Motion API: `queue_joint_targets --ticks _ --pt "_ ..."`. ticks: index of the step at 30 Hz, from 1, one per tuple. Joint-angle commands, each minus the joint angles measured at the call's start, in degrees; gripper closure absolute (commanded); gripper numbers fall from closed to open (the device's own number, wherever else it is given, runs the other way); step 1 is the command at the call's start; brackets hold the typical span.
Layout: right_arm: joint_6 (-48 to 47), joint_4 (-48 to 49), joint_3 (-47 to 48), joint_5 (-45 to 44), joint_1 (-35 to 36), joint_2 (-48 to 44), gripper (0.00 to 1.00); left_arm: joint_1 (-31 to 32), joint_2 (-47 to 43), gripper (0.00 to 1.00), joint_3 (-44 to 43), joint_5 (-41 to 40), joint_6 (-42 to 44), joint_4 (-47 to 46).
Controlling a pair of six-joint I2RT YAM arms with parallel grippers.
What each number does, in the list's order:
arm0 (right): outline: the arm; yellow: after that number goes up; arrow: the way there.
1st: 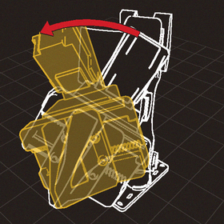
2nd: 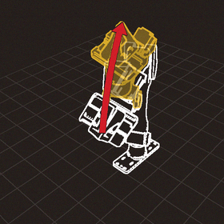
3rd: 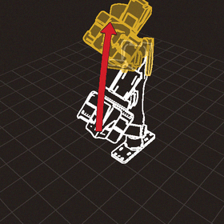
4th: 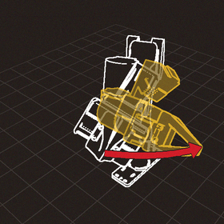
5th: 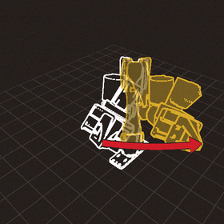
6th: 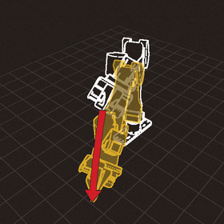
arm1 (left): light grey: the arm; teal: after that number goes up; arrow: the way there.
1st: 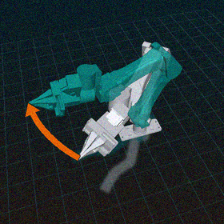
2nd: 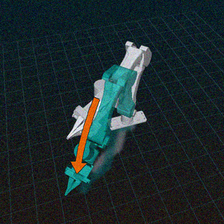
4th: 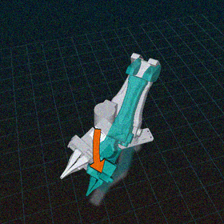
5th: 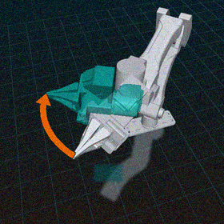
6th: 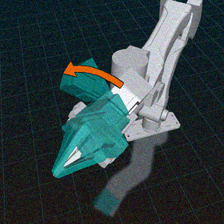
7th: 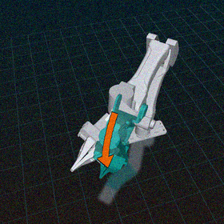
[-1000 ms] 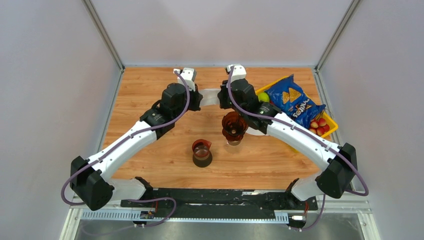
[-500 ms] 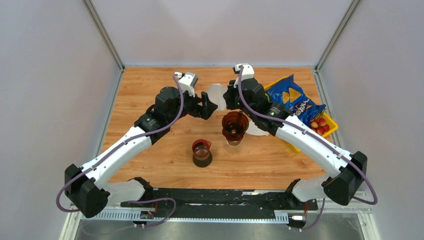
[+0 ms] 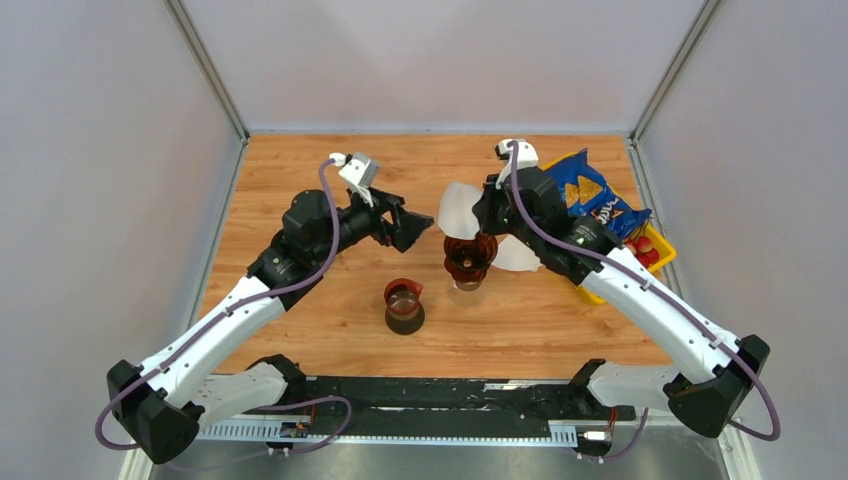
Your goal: Place the coffee filter in the dripper
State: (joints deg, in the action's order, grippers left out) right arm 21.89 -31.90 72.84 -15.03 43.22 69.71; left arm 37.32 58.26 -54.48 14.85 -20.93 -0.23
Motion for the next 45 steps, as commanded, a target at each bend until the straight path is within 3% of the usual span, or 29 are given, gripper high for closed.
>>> queue_joint_targets --ticks 1,15,22,45 --pt "3.57 -6.88 5.26 4.89 -2.14 -2.13 1.00 -0.33 -0.92 0.00 0.50 -10.30 0.00 1.26" --pt "4.63 -28.63 16.10 31.36 -12.11 2.83 1.00 -3.98 -0.52 0.00 3.07 -16.40 -1.16 1.78" --pt "3.70 -35.54 19.69 30.15 -12.68 7.45 0.98 -4.33 -0.67 0.00 3.72 -17.36 -0.96 2.00" --pt "-0.22 -36.29 20.40 31.29 -14.78 17.37 0.93 -4.45 -0.26 0.00 4.07 -16.88 0.29 2.44"
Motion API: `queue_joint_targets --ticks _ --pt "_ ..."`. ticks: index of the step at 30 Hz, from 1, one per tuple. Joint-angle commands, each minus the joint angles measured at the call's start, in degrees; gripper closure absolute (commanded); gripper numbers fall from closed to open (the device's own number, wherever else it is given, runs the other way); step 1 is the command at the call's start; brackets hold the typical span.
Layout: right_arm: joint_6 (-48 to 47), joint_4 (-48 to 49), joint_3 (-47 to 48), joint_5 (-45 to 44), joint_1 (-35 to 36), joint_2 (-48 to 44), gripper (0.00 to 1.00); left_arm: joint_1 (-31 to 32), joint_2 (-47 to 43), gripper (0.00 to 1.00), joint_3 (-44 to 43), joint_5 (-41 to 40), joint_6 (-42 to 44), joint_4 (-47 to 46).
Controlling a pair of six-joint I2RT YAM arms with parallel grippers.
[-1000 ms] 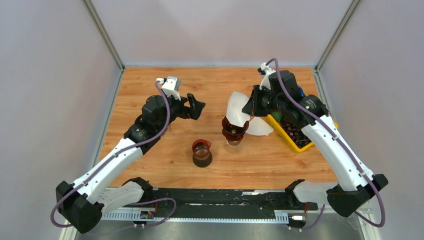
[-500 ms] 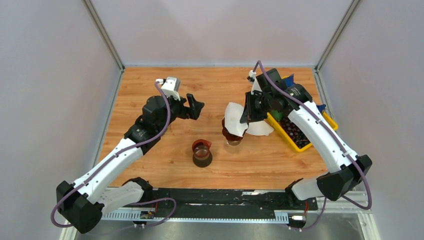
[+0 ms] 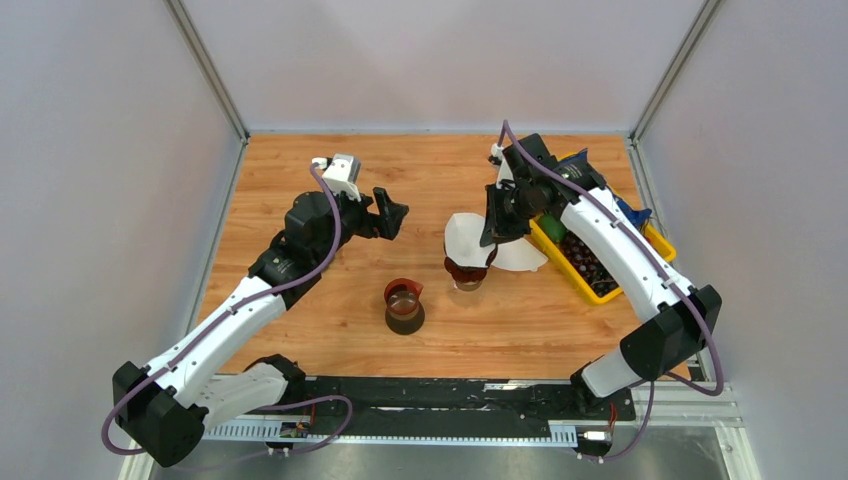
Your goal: Place the coffee filter in the dripper
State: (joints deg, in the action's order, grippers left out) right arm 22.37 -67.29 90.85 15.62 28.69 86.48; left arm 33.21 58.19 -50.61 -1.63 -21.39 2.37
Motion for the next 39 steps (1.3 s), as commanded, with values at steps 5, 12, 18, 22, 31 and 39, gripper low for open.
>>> queue_joint_targets --ticks 5,12,18,22,31,39 --pt "-1.29 -0.78 2.70 0.69 -0.29 1.01 0.83 -0.32 -0.41 0.00 0.31 -0.44 0.90 0.00" --pt "-1.46 -0.84 4.43 -0.42 -0.30 -0.13 0.71 -0.34 -0.43 0.00 0.43 0.05 1.24 -0.07" --pt "-1.10 -1.23 6.20 -2.25 -0.32 -1.74 0.60 -0.34 -0.94 0.00 0.51 0.74 1.46 -0.08" --pt "-0.86 -1.65 7.69 -4.40 -0.29 -2.91 0.57 -0.34 -1.04 0.00 0.58 0.75 1.54 -0.04" --pt "-0.98 -0.62 11.07 -3.36 -0.30 -4.89 0.62 -0.34 -1.10 0.00 0.56 0.57 1.48 0.05" --pt "-0.74 2.29 9.18 -2.52 4.92 -3.28 0.72 -0.34 -1.24 0.00 0.58 0.25 1.52 0.05"
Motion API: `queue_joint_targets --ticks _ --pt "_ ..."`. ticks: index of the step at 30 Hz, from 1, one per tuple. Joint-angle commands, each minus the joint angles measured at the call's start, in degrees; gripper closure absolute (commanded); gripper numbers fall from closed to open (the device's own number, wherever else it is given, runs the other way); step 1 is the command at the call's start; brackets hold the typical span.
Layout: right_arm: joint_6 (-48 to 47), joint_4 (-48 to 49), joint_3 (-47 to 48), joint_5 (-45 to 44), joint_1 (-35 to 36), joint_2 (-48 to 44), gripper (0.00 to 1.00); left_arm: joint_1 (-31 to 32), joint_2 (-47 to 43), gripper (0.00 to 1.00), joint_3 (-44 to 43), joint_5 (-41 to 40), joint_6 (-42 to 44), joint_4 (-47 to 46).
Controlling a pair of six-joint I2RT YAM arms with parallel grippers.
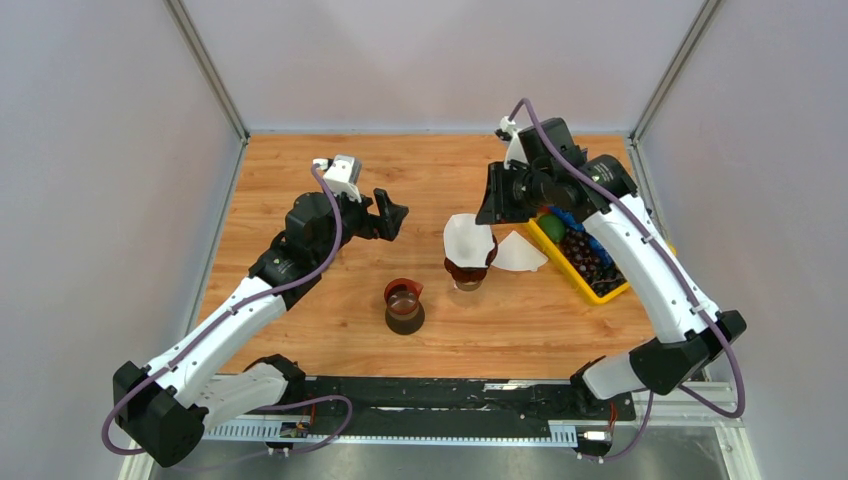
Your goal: Place the coffee filter in the dripper
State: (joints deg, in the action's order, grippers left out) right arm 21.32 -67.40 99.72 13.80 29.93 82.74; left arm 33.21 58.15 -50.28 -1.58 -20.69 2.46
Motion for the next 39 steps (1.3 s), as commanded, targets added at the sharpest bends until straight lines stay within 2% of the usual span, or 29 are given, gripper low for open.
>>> queue_joint_targets --ticks 1,5,11,16,39 --pt "0.53 2.48 0.23 -1.94 4.71 0.94 0.72 -0.34 -1.19 0.00 0.27 0.07 0.82 0.08" --pt "1.30 2.51 -1.23 -8.82 8.40 2.84 0.74 -0.34 -1.20 0.00 0.27 -0.44 0.89 0.20" --pt "1.97 2.67 -4.54 -12.48 9.84 5.68 0.75 -0.33 -1.23 0.00 0.27 -1.48 1.09 0.77" --pt "1.80 2.78 -5.69 -13.32 10.23 7.85 0.79 -0.34 -1.45 0.00 0.34 -1.66 1.03 0.80" --pt "1.56 3.53 -8.94 -13.80 12.38 11.58 0.77 -0.34 -1.68 0.00 0.62 -1.97 1.52 0.79"
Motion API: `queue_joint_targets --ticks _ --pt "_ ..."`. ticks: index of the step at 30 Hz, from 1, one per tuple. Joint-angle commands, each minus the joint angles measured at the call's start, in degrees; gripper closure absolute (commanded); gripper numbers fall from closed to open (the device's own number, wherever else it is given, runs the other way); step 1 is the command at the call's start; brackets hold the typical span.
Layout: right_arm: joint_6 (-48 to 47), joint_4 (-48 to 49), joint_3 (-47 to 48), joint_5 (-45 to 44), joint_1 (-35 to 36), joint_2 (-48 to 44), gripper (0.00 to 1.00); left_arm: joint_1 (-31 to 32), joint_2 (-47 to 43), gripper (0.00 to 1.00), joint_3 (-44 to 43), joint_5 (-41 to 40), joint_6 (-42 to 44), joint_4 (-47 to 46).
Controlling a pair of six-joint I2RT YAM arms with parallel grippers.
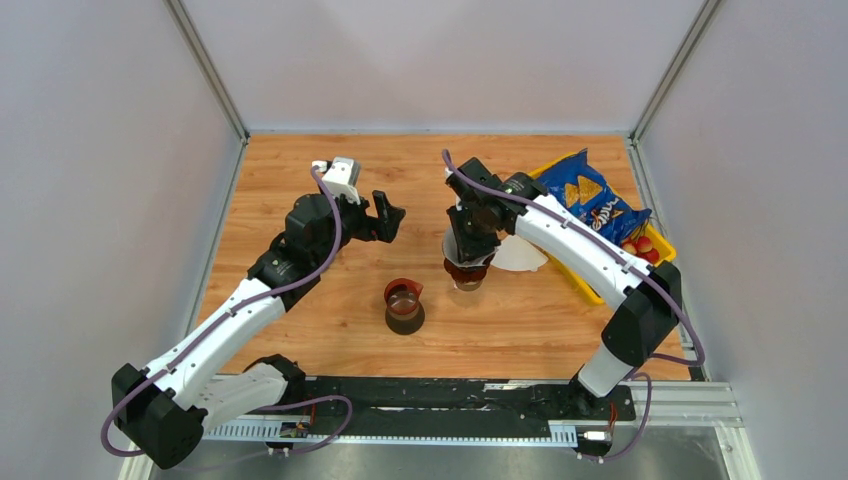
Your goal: Place the coffee filter in the dripper
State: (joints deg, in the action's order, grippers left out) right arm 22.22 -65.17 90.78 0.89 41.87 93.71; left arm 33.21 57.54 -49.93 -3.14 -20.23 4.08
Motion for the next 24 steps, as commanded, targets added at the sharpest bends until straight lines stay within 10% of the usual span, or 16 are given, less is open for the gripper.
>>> queue_joint_targets --ticks 1,24 --pt "0.57 1.37 -0.11 -0.84 0.53 0.86 0.77 -0.34 -1.03 0.00 0.27 -0.45 1.07 -0.76" --pt "0.19 -0.20 4.93 -6.14 0.84 -4.69 0.67 -0.32 -1.38 0.00 0.19 -0.21 1.29 -0.64"
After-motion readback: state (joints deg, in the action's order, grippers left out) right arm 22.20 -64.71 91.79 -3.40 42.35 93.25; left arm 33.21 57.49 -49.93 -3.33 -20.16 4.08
